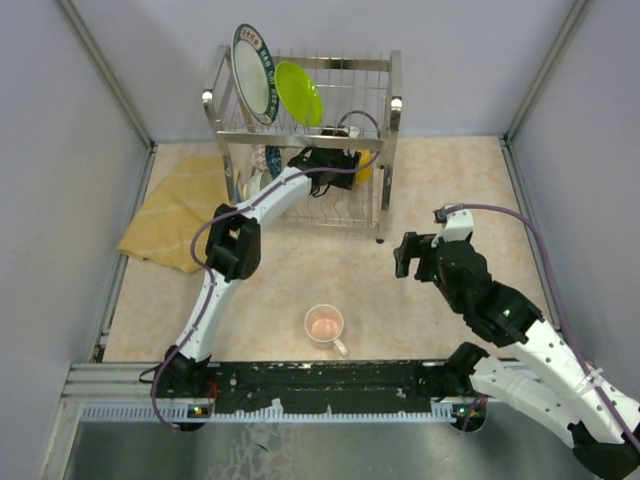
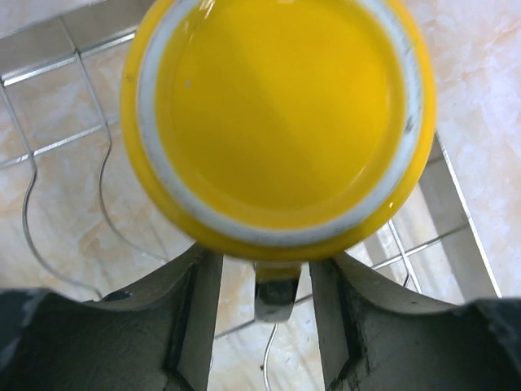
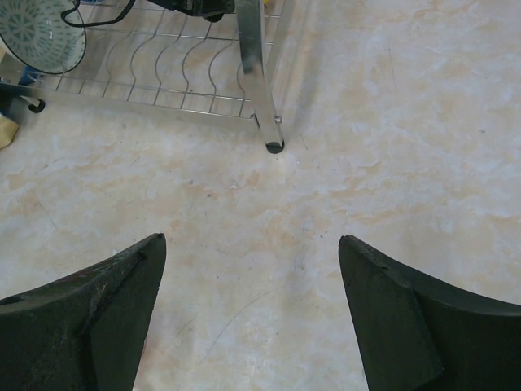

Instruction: Load the mixed dishes into the dish rack

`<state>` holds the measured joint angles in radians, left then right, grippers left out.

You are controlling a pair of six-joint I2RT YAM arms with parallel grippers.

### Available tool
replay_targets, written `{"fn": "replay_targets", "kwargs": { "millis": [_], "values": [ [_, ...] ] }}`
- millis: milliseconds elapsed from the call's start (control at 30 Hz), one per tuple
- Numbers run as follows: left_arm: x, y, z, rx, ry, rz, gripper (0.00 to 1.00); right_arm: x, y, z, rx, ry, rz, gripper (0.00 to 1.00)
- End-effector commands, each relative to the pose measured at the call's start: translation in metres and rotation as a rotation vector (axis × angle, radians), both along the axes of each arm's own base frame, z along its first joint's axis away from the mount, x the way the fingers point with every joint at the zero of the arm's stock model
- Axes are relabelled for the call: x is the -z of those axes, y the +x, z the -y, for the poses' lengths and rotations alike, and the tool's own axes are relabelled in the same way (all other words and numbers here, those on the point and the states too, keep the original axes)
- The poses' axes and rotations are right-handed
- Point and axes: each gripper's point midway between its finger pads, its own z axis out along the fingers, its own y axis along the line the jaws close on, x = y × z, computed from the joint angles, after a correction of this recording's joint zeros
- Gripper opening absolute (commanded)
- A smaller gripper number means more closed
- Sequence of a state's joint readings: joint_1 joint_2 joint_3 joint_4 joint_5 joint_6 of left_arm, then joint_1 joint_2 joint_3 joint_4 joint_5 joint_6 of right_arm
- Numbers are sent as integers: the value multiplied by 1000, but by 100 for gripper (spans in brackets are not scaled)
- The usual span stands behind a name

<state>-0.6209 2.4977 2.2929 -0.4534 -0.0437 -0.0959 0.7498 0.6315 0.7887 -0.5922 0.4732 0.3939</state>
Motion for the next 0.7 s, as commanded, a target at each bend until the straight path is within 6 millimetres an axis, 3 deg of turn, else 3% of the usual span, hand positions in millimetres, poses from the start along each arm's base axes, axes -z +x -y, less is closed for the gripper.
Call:
{"fn": "replay_targets", "kwargs": {
  "millis": [0, 233, 467, 667],
  "values": [
    [-57, 4, -3, -33, -43, 138, 52, -22, 5, -3, 7, 47, 51, 87],
    [-68, 10, -10, -70, -42, 193, 49, -19, 4, -4, -4, 46, 43, 87],
    [-74, 19, 0, -39, -53, 230, 51, -15, 2, -4, -6, 45, 31, 87],
    [-66, 22, 12, -8, -87, 220, 52, -13, 1, -3, -2, 40, 27, 87]
  ]
}}
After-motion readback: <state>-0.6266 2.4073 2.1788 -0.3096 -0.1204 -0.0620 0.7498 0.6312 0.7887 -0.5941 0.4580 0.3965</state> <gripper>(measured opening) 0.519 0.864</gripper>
